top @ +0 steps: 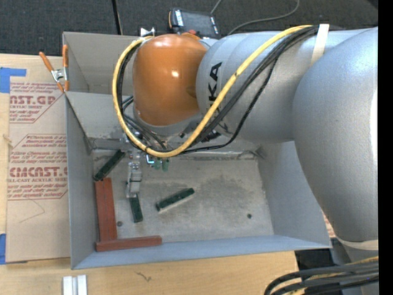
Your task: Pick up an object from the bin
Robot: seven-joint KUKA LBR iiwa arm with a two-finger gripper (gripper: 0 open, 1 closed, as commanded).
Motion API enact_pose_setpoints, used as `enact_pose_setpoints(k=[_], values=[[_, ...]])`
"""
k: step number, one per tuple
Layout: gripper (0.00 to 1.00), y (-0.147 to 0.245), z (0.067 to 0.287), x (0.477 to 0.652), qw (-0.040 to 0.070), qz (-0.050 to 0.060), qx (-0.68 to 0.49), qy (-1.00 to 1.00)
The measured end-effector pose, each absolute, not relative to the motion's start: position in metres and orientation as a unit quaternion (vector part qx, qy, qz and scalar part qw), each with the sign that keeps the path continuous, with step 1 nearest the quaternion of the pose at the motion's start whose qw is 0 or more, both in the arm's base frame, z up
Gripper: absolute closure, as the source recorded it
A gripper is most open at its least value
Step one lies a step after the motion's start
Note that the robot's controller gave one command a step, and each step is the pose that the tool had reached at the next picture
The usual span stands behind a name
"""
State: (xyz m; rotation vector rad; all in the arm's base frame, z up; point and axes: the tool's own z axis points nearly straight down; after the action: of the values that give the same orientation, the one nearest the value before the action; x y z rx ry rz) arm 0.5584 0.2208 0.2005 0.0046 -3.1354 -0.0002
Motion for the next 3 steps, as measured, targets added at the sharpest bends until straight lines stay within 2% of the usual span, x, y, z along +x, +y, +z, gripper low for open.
enact_pose_setpoints(k=[1, 2, 3], values=[[0.00, 0.243, 0.066, 0.590, 0.002, 0.000, 0.148, -0.989], [0.00, 0.220, 0.101, 0.582, -0.001, -0.001, -0.011, -1.000], [0.00, 0.247, 0.100, 0.589, -0.002, -0.001, 0.240, -0.971]])
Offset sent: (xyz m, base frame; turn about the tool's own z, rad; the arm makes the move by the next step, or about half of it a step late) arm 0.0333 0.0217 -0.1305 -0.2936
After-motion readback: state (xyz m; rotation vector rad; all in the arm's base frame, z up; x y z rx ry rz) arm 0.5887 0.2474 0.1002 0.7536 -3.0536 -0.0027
